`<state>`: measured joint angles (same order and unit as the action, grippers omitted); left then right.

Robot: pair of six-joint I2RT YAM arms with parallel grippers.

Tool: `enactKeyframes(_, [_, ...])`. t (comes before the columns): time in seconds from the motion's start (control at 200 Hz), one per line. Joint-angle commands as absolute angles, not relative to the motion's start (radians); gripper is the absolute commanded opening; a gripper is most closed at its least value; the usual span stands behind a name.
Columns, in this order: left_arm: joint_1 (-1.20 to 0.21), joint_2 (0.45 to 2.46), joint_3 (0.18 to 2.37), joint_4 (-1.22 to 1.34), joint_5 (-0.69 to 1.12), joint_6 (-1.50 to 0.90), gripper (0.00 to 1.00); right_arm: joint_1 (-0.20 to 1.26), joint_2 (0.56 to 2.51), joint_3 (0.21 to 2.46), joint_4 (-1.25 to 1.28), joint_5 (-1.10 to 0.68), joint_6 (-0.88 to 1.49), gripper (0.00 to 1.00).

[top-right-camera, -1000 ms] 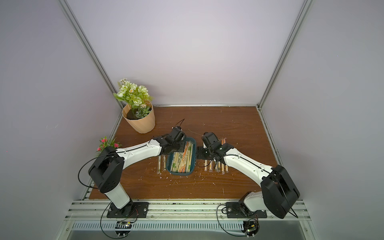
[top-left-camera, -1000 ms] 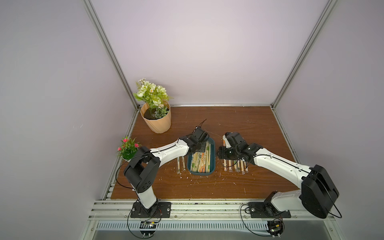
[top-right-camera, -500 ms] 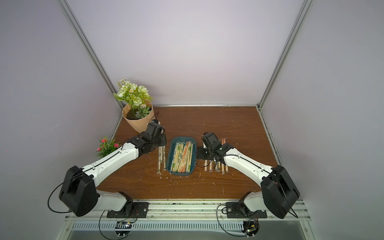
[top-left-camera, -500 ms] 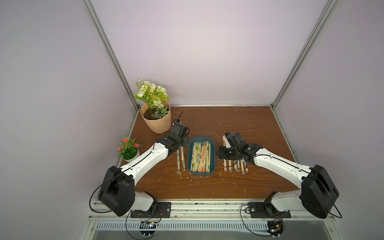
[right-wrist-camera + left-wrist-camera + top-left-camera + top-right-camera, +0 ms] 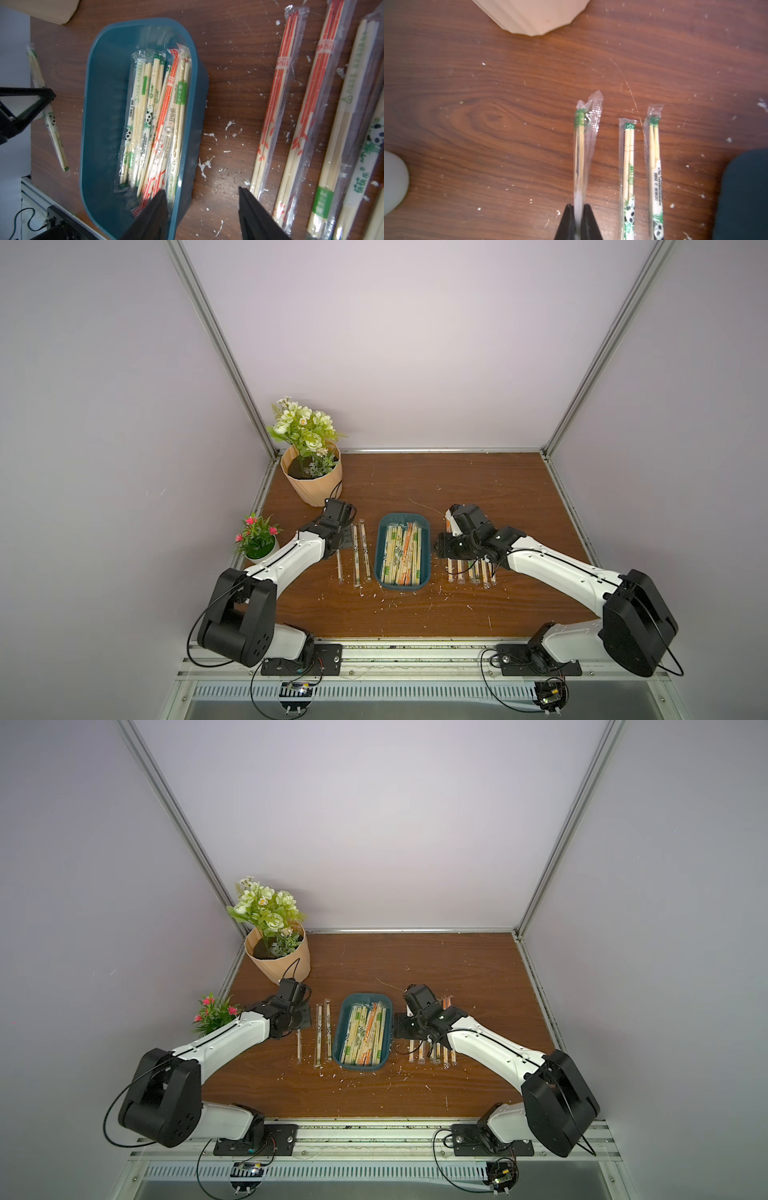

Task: Take the paired disposable chopsticks out of the storage box
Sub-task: Place the paired disposable chopsticks at the center of the board.

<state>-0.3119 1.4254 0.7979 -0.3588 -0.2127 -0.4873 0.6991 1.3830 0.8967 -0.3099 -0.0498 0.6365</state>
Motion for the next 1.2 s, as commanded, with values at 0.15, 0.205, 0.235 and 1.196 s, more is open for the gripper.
enactKeyframes(0.15, [-0.301,1.505,0.786,-0.316,-0.164,-0.476,0.02,0.703,1.373,0.908,-0.316,-0.031,0.643,0.59])
enactKeyframes(0.205, [-0.301,1.52,0.784,-0.309,-0.16,-0.474,0.03,0.703,1.374,0.908,-0.317,-0.03,0.643,0.59])
enactKeyframes(0.235, [-0.303,1.525,0.783,-0.304,-0.16,-0.476,0.04,0.702,1.374,0.909,-0.318,-0.031,0.643,0.59])
enactKeyframes(1.196, [-0.394,1.399,0.942,-0.368,-0.07,-0.516,0.38,0.702,1.382,0.899,-0.309,-0.028,0.633,0.59])
